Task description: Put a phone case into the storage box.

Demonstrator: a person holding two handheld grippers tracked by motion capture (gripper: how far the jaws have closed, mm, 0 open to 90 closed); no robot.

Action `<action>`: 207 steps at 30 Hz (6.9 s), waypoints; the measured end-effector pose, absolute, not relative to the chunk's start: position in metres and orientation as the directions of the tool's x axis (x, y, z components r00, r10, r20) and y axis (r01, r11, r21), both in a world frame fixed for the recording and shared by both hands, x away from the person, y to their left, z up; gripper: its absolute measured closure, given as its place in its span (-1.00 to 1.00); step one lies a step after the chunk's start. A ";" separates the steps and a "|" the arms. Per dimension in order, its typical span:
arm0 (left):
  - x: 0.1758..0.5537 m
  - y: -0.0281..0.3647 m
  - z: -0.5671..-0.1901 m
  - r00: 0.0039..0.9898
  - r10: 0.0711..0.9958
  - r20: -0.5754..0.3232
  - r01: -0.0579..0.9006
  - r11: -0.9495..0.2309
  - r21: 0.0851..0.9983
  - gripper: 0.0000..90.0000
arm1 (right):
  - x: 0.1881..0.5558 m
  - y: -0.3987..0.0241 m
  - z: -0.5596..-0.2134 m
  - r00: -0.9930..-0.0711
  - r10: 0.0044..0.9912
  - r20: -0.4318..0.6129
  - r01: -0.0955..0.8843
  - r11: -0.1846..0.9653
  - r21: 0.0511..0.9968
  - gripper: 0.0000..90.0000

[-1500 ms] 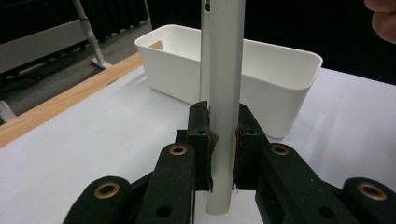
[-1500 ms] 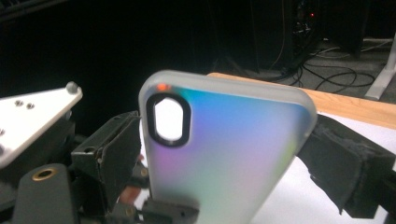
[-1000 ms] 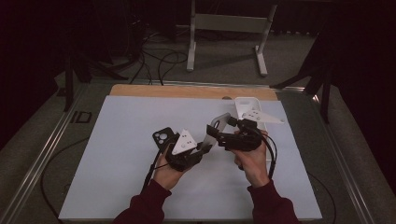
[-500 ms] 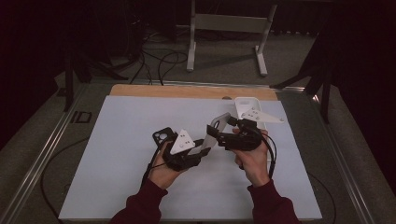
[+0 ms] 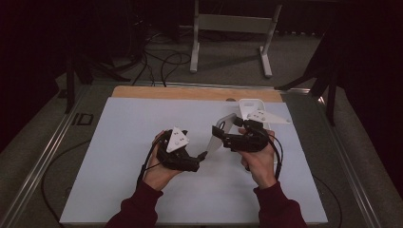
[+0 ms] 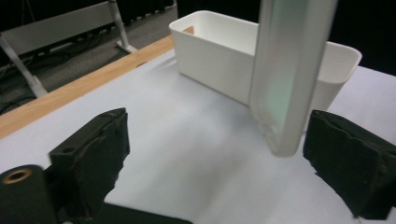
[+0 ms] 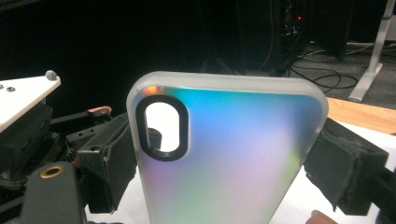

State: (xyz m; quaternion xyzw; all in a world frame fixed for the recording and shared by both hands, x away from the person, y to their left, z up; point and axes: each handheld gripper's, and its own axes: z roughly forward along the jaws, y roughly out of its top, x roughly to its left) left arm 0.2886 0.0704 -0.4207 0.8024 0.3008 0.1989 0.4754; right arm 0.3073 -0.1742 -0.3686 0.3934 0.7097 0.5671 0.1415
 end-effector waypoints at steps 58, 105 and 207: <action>0.263 0.213 -0.468 0.573 0.818 -0.044 0.340 -0.188 0.922 -1.00 | 0.337 -0.195 -0.360 -0.592 0.788 0.172 0.351 0.059 0.935 -0.63; 0.242 0.240 -0.480 0.468 0.883 -0.020 0.319 -0.148 0.936 -1.00 | 0.377 -0.216 -0.352 -0.482 0.864 0.147 0.322 0.018 0.947 -0.63; 0.241 0.236 -0.478 0.473 0.881 -0.035 0.323 -0.136 0.937 -1.00 | 0.467 -0.252 -0.392 -0.143 0.989 0.026 0.461 0.044 0.886 -0.63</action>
